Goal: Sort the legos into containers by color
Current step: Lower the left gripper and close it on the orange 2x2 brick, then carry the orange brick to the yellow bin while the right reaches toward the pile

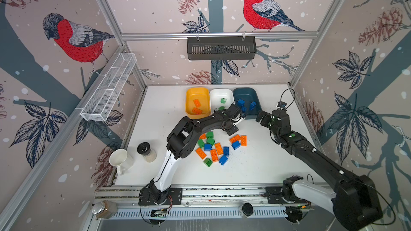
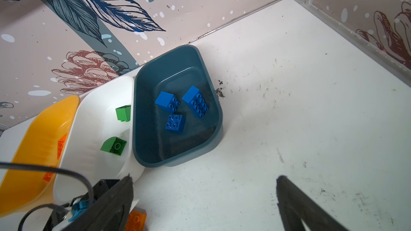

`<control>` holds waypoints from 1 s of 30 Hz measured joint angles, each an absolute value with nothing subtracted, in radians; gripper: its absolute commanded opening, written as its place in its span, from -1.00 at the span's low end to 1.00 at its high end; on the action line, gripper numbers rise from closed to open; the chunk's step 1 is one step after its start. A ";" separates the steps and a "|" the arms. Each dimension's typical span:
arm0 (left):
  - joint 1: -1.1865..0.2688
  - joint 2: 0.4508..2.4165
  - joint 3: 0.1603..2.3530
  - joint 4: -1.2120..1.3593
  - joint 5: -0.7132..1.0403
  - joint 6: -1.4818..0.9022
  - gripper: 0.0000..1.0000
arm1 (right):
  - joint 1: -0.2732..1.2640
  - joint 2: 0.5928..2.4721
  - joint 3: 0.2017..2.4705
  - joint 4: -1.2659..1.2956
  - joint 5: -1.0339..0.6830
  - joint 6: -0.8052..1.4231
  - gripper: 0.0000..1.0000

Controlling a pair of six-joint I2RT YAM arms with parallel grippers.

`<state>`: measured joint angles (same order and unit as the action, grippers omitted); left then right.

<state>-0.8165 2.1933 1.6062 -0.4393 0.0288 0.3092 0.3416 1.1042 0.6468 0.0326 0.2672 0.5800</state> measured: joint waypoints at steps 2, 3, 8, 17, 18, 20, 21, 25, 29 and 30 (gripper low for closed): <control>-0.818 2.175 1.575 -0.438 0.059 0.300 0.21 | 0.341 1.104 0.647 0.033 0.267 0.580 0.99; -0.820 2.164 1.559 -0.439 0.073 0.294 0.21 | 0.341 1.104 0.647 0.033 0.267 0.580 0.99; -0.837 2.109 1.486 -0.479 0.116 0.276 0.23 | 0.340 1.105 0.647 0.033 0.267 0.580 0.99; -0.843 2.104 1.492 -0.518 0.062 0.231 0.25 | 0.340 1.117 0.654 0.033 0.257 0.583 0.99; -0.842 2.116 1.506 -0.511 0.061 0.220 0.22 | 0.340 1.116 0.656 0.033 0.257 0.583 0.99; -0.839 2.138 1.530 -0.503 0.072 0.216 0.12 | 0.340 1.113 0.656 0.032 0.257 0.583 0.99; -0.839 2.148 1.541 -0.499 0.076 0.216 0.04 | 0.340 1.108 0.656 0.032 0.257 0.583 0.99; -0.839 2.163 1.557 -0.478 0.082 0.217 -0.22 | 0.340 1.089 0.653 0.032 0.258 0.583 0.99; -0.841 2.162 1.551 -0.472 0.078 0.217 -0.42 | 0.340 1.081 0.649 0.031 0.255 0.576 0.99; -0.841 2.159 1.548 -0.469 0.078 0.217 -0.43 | 0.340 1.079 0.646 0.031 0.245 0.575 0.99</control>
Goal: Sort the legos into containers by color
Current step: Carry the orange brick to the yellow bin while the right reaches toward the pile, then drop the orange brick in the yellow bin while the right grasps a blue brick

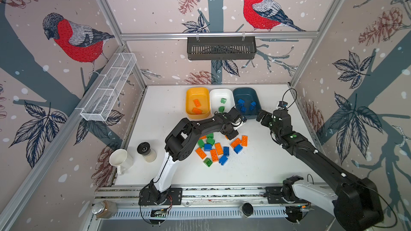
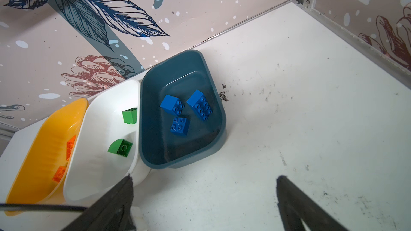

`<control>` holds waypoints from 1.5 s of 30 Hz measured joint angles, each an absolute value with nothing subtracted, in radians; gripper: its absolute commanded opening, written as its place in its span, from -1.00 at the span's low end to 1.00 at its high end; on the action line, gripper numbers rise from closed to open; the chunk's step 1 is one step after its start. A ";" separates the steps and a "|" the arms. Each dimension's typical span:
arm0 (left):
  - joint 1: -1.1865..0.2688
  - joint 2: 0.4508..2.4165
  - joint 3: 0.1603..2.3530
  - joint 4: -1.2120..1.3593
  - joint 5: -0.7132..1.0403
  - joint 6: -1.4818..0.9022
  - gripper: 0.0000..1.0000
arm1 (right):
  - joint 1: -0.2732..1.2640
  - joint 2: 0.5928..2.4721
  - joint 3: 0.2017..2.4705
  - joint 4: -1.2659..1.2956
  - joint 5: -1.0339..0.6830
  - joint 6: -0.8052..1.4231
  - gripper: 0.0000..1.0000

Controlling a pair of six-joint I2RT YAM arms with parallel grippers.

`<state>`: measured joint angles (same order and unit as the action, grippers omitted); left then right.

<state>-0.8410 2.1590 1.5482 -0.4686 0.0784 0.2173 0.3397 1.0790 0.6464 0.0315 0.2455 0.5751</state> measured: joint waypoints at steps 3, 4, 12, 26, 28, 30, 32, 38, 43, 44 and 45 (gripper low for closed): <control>-0.839 2.143 1.528 -0.456 0.077 0.216 -0.46 | 0.342 1.067 0.632 0.031 0.203 0.545 0.99; -0.837 2.135 1.519 -0.458 0.078 0.216 -0.46 | 0.342 1.063 0.626 0.032 0.192 0.543 0.99; -0.793 2.020 1.428 -0.485 0.102 0.179 -0.48 | 0.354 1.047 0.595 0.017 0.112 0.498 0.99; -0.541 1.729 1.234 -0.228 0.256 0.009 -0.51 | 0.575 1.127 0.545 -0.032 0.141 0.577 0.99; -0.495 1.709 1.209 -0.182 0.261 -0.027 -0.52 | 0.615 1.131 0.540 -0.051 0.139 0.577 0.99; -0.445 1.697 1.185 -0.134 0.256 -0.077 -0.52 | 0.644 1.131 0.536 -0.079 0.134 0.580 1.00; -0.405 1.695 1.173 -0.094 0.227 -0.124 -0.52 | 0.661 1.128 0.529 -0.101 0.126 0.580 0.98; -0.327 1.754 1.209 -0.047 0.152 -0.266 -0.52 | 0.760 1.109 0.503 -0.156 0.049 0.565 0.93; -0.293 1.837 1.274 -0.049 0.102 -0.378 -0.48 | 0.852 1.118 0.498 -0.156 0.016 0.517 0.91; -0.288 1.854 1.289 -0.053 0.104 -0.399 -0.43 | 0.871 1.127 0.498 -0.155 0.016 0.508 0.91; -0.284 1.870 1.304 -0.062 0.104 -0.414 -0.37 | 0.886 1.139 0.500 -0.156 0.017 0.495 0.89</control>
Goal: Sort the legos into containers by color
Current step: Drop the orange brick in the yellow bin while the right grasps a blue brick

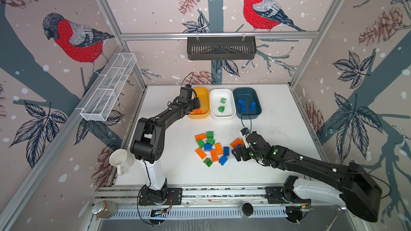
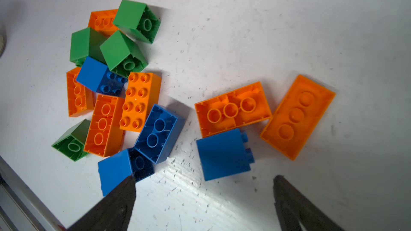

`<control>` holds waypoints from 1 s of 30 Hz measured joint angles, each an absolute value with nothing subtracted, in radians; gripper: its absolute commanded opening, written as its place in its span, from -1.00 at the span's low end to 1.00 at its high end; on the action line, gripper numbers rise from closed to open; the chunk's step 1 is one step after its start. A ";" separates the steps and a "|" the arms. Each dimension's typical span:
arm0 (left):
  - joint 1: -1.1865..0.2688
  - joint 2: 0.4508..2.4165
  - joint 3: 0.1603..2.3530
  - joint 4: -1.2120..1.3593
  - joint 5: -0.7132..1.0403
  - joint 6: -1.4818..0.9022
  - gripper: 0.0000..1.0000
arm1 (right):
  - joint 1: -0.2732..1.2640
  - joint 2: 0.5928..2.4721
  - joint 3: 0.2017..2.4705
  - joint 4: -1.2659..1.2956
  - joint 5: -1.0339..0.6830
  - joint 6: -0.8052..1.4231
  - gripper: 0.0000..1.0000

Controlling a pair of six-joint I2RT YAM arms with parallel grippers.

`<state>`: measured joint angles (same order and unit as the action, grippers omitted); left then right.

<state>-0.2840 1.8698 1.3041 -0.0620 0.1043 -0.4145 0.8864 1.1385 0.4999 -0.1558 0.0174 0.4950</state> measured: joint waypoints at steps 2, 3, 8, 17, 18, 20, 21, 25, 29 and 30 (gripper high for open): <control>-0.281 1.896 1.335 -0.078 0.105 -0.435 -0.21 | 0.909 1.165 0.508 -0.156 0.024 0.493 0.85; -0.280 1.908 1.355 -0.093 0.105 -0.445 -0.09 | 0.919 1.180 0.512 -0.155 0.028 0.488 0.84; -0.281 1.934 1.425 -0.146 0.106 -0.467 0.37 | 0.963 1.243 0.529 -0.157 0.051 0.464 0.66; -0.282 1.925 1.425 -0.168 0.132 -0.493 0.74 | 0.982 1.319 0.572 -0.175 0.148 0.447 0.64; -0.282 1.920 1.419 -0.168 0.134 -0.493 0.94 | 0.982 1.324 0.577 -0.179 0.164 0.449 0.65; -0.283 1.910 1.410 -0.167 0.135 -0.498 0.95 | 0.976 1.335 0.583 -0.185 0.184 0.449 0.67; -0.283 1.905 1.404 -0.165 0.134 -0.498 0.95 | 0.970 1.343 0.587 -0.186 0.187 0.449 0.67; -0.284 1.884 1.388 -0.163 0.130 -0.500 0.95 | 0.941 1.385 0.619 -0.202 0.198 0.445 0.69; -0.284 1.872 1.375 -0.162 0.127 -0.509 0.95 | 0.896 1.415 0.630 -0.209 0.197 0.442 0.69; -0.284 1.872 1.375 -0.162 0.128 -0.516 0.95 | 0.886 1.423 0.632 -0.208 0.197 0.441 0.68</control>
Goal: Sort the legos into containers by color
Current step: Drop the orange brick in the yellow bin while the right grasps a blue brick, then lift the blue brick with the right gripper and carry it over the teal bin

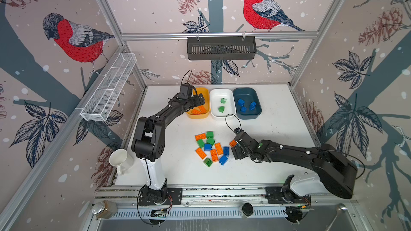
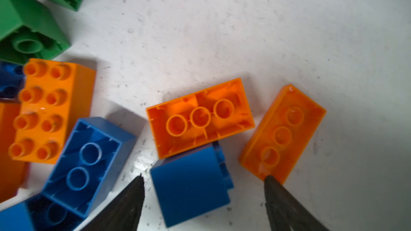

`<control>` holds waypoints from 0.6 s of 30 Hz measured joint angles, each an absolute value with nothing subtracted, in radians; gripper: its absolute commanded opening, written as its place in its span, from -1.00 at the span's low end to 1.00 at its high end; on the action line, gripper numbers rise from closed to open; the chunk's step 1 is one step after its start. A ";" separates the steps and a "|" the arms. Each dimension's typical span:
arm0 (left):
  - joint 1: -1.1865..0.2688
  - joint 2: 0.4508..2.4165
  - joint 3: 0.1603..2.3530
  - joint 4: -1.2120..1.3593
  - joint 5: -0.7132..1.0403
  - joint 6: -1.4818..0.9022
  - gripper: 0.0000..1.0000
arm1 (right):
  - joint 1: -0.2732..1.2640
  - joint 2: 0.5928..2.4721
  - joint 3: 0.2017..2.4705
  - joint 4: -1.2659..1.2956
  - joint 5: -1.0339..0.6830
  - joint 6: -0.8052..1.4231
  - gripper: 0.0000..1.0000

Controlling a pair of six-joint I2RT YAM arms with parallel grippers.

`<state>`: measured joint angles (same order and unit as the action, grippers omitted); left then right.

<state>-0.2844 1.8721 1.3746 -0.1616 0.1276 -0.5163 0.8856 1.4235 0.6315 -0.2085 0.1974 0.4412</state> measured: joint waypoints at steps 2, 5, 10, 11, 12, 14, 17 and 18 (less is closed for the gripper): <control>-0.284 1.872 1.374 -0.162 0.128 -0.520 0.95 | 0.881 1.443 0.640 -0.210 0.192 0.434 0.58; -0.287 1.875 1.376 -0.162 0.130 -0.523 0.95 | 0.885 1.470 0.654 -0.208 0.162 0.416 0.41; -0.300 1.879 1.389 -0.165 0.127 -0.524 0.95 | 0.889 1.505 0.673 -0.208 0.150 0.416 0.15; -0.302 1.879 1.390 -0.165 0.125 -0.524 0.95 | 0.889 1.509 0.677 -0.207 0.150 0.417 0.09; -0.303 1.879 1.391 -0.167 0.120 -0.524 0.95 | 0.890 1.510 0.677 -0.207 0.150 0.417 0.05; -0.304 1.879 1.392 -0.168 0.103 -0.527 0.95 | 0.891 1.508 0.677 -0.208 0.151 0.420 -0.04; -0.304 1.867 1.378 -0.165 0.094 -0.542 0.95 | 0.894 1.499 0.677 -0.227 0.162 0.420 -0.10; -0.304 1.862 1.374 -0.164 0.089 -0.545 0.95 | 0.894 1.496 0.677 -0.235 0.166 0.421 -0.13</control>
<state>-0.3042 1.8622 1.3739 -0.1642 0.0887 -0.5449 0.8944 1.4956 0.6765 -0.2352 0.1658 0.4206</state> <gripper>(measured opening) 0.976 0.460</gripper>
